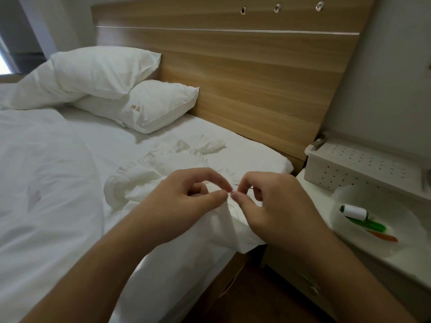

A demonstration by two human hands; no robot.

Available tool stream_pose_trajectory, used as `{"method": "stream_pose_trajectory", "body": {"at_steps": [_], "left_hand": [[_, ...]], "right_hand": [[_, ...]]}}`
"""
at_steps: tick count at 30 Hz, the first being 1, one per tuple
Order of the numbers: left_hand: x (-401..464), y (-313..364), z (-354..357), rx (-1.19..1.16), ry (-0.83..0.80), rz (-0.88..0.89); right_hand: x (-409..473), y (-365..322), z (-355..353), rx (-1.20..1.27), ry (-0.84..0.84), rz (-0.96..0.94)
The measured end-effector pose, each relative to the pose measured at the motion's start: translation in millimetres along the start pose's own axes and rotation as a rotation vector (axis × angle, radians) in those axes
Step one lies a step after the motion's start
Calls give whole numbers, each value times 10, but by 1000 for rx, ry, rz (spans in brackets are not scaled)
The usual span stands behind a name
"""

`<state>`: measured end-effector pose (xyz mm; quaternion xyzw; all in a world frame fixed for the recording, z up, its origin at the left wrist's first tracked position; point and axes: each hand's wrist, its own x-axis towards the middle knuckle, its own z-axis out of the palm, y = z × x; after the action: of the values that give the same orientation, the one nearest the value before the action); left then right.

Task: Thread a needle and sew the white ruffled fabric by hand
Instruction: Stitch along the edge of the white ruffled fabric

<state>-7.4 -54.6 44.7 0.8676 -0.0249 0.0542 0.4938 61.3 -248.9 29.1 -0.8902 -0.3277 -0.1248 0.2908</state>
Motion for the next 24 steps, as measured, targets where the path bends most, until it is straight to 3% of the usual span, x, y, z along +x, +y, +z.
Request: {"method": "stream_pose_trajectory", "body": {"at_steps": [8,13,17,21,24], "left_hand": [[1,14,-12,-37,5,14],[10,-48,-18,-33,13,8],[11,-57,-17,-22,35,7],[9,-52,-2,-3,17,25],[17,-59,-2,-8,9,43]], "right_hand": [[75,18,-63,561,121,360],[94,146,-71,665,183,578],[63,159,-161,697,149,413],[21,31,-167,657,-98,157],[10,-16,-82,556,-152,83]]}}
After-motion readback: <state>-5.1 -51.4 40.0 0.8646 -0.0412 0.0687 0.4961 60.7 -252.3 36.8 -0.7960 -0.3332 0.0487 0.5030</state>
